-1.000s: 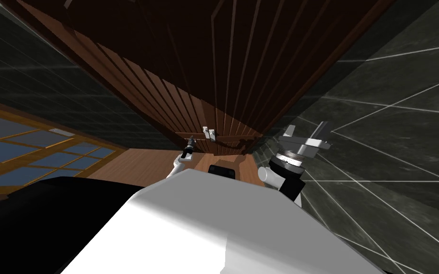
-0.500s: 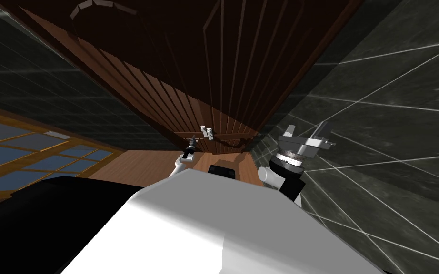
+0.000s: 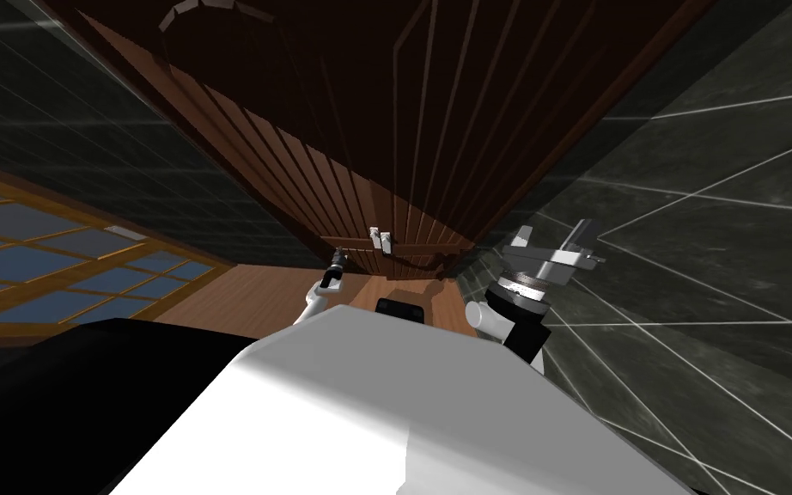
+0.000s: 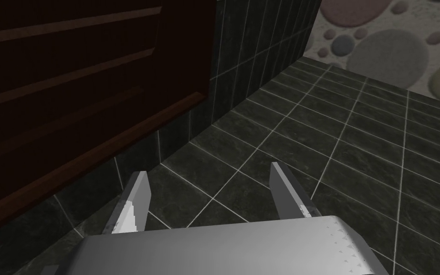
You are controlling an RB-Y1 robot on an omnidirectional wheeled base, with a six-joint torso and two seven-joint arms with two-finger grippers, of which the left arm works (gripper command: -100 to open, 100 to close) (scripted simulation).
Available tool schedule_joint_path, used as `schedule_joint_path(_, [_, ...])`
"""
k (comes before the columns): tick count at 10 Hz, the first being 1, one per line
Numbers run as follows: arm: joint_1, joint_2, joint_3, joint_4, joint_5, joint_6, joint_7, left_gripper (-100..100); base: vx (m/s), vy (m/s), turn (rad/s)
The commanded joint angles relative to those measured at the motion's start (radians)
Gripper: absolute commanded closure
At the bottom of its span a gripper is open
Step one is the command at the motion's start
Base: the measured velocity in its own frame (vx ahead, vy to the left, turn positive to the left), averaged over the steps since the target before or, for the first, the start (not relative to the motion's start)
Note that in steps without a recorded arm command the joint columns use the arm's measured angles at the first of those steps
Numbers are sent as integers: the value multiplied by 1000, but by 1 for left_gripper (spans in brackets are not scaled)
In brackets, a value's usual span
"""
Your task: Pull the door open
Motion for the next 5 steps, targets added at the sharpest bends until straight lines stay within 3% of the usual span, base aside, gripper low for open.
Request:
schedule_joint_path(1, [2, 5, 14, 5, 2, -3, -3, -100, 179, 49, 18])
schedule_joint_path(5, [-32, -22, -14, 3, -4, -8, -6, -100, 185, 43, -71])
